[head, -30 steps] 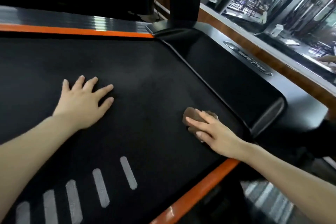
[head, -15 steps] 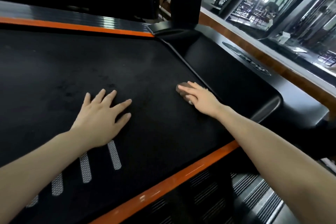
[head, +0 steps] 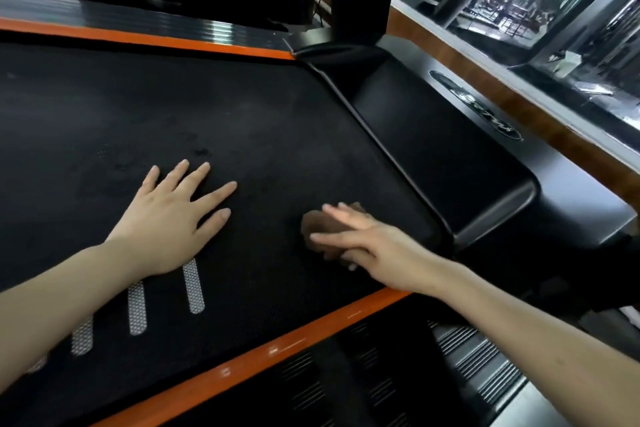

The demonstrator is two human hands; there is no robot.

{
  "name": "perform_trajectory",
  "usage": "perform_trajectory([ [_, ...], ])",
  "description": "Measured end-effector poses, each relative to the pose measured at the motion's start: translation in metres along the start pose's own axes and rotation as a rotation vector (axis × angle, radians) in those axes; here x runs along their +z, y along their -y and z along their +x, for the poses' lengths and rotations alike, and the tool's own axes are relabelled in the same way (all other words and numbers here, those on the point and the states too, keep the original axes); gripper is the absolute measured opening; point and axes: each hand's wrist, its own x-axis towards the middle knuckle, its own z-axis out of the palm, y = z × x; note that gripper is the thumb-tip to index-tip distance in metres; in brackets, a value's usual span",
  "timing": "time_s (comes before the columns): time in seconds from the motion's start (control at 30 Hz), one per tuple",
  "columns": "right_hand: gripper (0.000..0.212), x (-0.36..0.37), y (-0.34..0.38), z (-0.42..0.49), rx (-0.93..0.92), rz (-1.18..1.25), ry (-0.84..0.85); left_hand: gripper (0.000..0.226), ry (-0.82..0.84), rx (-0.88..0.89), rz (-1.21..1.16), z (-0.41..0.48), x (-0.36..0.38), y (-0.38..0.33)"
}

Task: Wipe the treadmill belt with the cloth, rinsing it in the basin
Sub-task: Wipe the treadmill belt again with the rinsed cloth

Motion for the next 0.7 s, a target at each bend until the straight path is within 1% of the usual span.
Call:
perform_trajectory([
  [0.1, 0.044, -0.02, -0.038, -0.006, 0.337, -0.067, -0.14, 0.078, -0.004, 0.011, 0.006, 0.0, 0.001, 0.002],
  [0.13, 0.044, -0.02, -0.041, -0.008, 0.399, -0.073, -0.177, 0.078, -0.008, 0.01, 0.007, -0.001, 0.001, 0.002],
  [0.17, 0.044, -0.017, -0.038, -0.011, 0.418, -0.073, -0.184, 0.079, -0.011, 0.008, 0.004, -0.001, 0.002, 0.001],
  [0.2, 0.045, -0.012, -0.03, -0.015, 0.402, -0.08, -0.169, 0.079, -0.013, 0.01, -0.001, -0.001, 0.002, 0.0],
  [0.3, 0.049, 0.001, -0.01, -0.031, 0.228, -0.063, -0.139, 0.082, -0.016, 0.005, -0.013, 0.0, 0.0, 0.001],
  [0.33, 0.051, -0.002, -0.011, -0.032, 0.211, -0.043, -0.112, 0.082, -0.004, 0.003, -0.022, 0.0, -0.002, 0.001],
  [0.4, 0.052, -0.011, -0.026, -0.022, 0.237, -0.033, -0.12, 0.076, 0.017, 0.004, -0.051, 0.001, -0.007, 0.002],
  [0.47, 0.051, -0.012, -0.037, 0.001, 0.27, -0.046, -0.22, 0.071, 0.009, -0.008, -0.113, 0.005, -0.014, 0.003],
  [0.53, 0.049, -0.012, -0.045, 0.027, 0.305, -0.061, -0.314, 0.068, -0.038, -0.026, -0.128, 0.017, -0.021, 0.009],
  [0.6, 0.046, -0.017, -0.058, 0.054, 0.352, -0.093, -0.334, 0.062, -0.056, -0.057, -0.09, 0.036, -0.024, 0.019],
  [0.7, 0.044, -0.033, -0.079, 0.108, 0.395, -0.112, -0.333, 0.057, -0.018, -0.111, 0.036, 0.065, -0.023, 0.031],
])
